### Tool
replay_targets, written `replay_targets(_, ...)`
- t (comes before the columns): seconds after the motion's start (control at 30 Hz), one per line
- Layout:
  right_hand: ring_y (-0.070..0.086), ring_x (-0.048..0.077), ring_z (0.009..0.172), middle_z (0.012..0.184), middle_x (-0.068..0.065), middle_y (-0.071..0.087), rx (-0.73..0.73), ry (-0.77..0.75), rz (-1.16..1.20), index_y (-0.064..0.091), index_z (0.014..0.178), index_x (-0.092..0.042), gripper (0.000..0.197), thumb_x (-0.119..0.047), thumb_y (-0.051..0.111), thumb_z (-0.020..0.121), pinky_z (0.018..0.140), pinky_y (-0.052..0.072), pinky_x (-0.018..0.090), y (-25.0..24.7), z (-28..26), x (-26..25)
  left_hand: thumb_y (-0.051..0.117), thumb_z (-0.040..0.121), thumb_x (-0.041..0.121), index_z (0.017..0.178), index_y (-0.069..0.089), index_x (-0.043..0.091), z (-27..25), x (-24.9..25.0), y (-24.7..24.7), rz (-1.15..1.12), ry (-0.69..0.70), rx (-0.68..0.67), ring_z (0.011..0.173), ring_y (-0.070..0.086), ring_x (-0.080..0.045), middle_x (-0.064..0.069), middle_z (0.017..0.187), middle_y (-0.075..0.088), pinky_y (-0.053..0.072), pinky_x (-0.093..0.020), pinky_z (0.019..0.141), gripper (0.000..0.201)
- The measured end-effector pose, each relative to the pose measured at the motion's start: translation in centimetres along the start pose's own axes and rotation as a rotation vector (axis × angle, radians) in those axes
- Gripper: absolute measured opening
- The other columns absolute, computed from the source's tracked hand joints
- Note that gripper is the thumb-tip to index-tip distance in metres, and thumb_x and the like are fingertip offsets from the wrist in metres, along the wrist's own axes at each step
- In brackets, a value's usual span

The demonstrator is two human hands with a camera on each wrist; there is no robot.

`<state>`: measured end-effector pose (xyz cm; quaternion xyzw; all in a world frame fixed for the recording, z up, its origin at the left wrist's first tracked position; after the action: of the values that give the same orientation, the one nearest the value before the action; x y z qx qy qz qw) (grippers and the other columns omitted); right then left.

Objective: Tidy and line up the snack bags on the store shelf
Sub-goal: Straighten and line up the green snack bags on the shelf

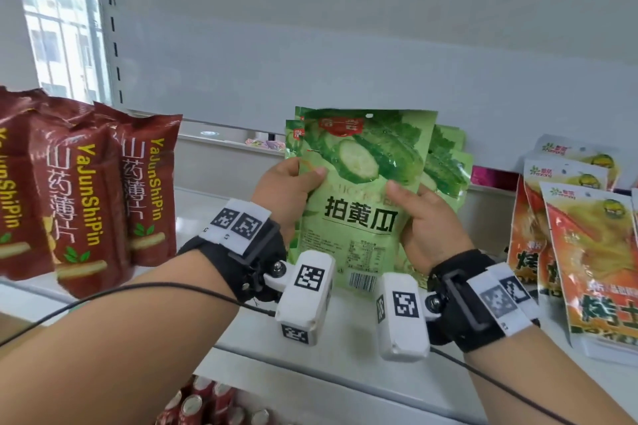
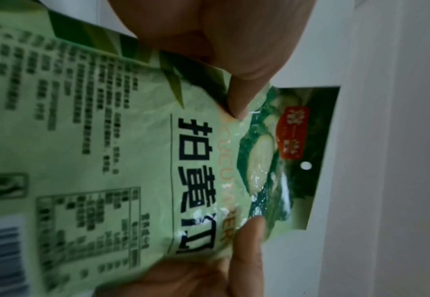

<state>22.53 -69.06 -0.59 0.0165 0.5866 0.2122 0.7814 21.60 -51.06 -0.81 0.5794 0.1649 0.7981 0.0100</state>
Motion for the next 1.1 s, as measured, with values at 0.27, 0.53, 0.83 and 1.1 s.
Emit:
replay_targets(0.27,0.066,0.025,0.097,0.091,0.000,0.073,0.072,0.023,-0.127,0.066,0.088,-0.019,0.005,-0.016,0.063,0.087,0.072,0.057,0.039,-0.4,0.6,2.7,0.064,0.086,0.004,0.091,0.067,0.028,-1.1,0.6,-2.0,0.040,0.131,0.107,0.083,0.068,-0.032,-0.005,0.091,0.074,0.056,-0.052,0.077,0.025)
replay_targets(0.53,0.065,0.029,0.098,0.098,0.006,0.071,0.120,0.119,-0.077,0.066,0.090,-0.019,0.006,-0.014,0.063,0.088,0.083,0.053,0.045,-0.6,1.2,5.0,0.054,0.087,-0.009,0.062,0.071,0.022,-1.8,0.7,-3.4,0.067,0.154,0.136,0.068,0.063,-0.018,0.001,0.069,0.072,0.055,-0.028,0.060,0.044)
replay_targets(0.83,0.070,0.019,0.070,0.074,0.000,0.073,0.172,0.093,-0.085,0.063,0.084,-0.015,0.004,-0.013,0.063,0.087,0.059,0.054,0.033,-2.8,0.2,4.0,0.057,0.090,0.001,0.101,0.067,0.015,-1.5,-1.0,-1.7,0.001,0.076,0.067,0.079,0.054,-0.028,-0.008,0.087,0.070,0.052,-0.044,0.073,0.021)
replay_targets(1.1,0.064,0.022,0.094,0.097,-0.003,0.069,0.522,0.057,-0.356,0.063,0.101,-0.019,0.014,-0.025,0.063,0.088,0.083,0.052,0.043,-11.6,-3.0,-0.4,0.062,0.087,0.014,0.108,0.056,0.024,0.2,-5.0,-1.0,0.275,-0.016,0.128,0.079,0.054,-0.008,0.005,0.098,0.058,0.041,-0.024,0.066,0.024)
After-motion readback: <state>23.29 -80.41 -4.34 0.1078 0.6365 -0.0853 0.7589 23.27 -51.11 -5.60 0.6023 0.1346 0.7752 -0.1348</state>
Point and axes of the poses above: each hand's wrist, its own z-axis towards the middle knuckle, its own y-axis out of the palm, x = y × z, the point moved 9 cm from there along z, towards the middle knuckle
